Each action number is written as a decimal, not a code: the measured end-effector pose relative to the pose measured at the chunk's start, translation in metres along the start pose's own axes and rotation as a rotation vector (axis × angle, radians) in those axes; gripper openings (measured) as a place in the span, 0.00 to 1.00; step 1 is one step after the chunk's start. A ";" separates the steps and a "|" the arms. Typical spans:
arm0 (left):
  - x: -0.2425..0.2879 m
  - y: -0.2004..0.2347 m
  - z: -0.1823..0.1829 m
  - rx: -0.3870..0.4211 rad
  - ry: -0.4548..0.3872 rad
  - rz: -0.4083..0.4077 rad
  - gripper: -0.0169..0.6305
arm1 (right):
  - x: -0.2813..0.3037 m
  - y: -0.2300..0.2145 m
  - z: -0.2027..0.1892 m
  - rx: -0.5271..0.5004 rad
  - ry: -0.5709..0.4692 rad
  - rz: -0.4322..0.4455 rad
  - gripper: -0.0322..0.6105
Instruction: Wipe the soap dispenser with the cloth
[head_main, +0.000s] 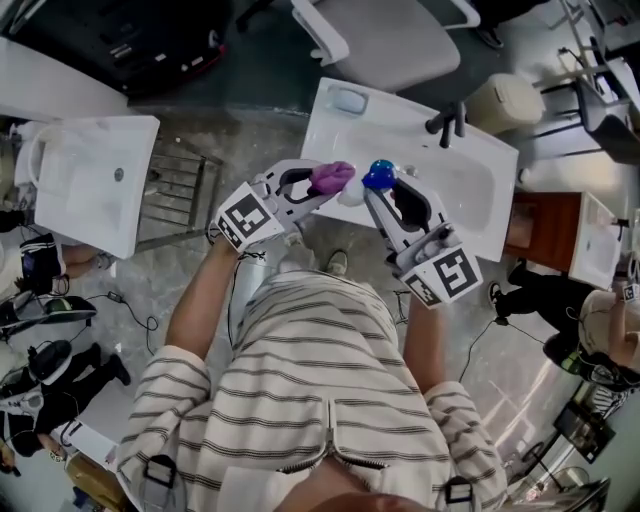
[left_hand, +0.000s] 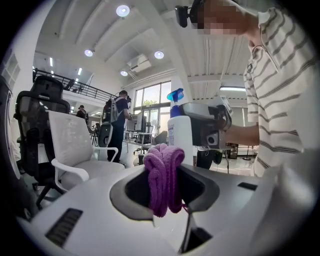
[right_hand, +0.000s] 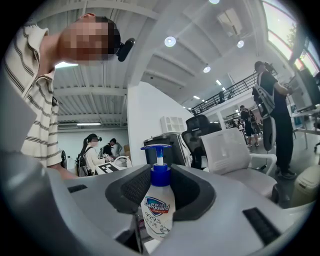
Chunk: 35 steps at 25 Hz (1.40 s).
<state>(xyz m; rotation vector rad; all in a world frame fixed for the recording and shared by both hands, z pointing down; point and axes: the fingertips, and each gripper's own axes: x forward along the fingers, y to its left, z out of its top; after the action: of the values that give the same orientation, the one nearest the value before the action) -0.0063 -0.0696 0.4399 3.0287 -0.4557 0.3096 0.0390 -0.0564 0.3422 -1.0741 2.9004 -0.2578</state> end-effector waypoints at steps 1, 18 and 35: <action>-0.002 0.000 0.002 -0.002 -0.006 0.014 0.23 | 0.000 -0.001 0.000 0.000 0.001 -0.011 0.26; -0.029 0.018 0.013 -0.047 -0.037 0.308 0.23 | 0.024 -0.011 -0.027 0.004 0.027 -0.206 0.26; -0.056 0.050 -0.007 -0.098 -0.011 0.587 0.23 | 0.053 -0.039 -0.062 0.007 0.060 -0.324 0.26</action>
<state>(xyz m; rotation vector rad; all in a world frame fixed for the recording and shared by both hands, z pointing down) -0.0747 -0.1007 0.4368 2.7331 -1.3139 0.2832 0.0176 -0.1110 0.4115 -1.5594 2.7583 -0.3133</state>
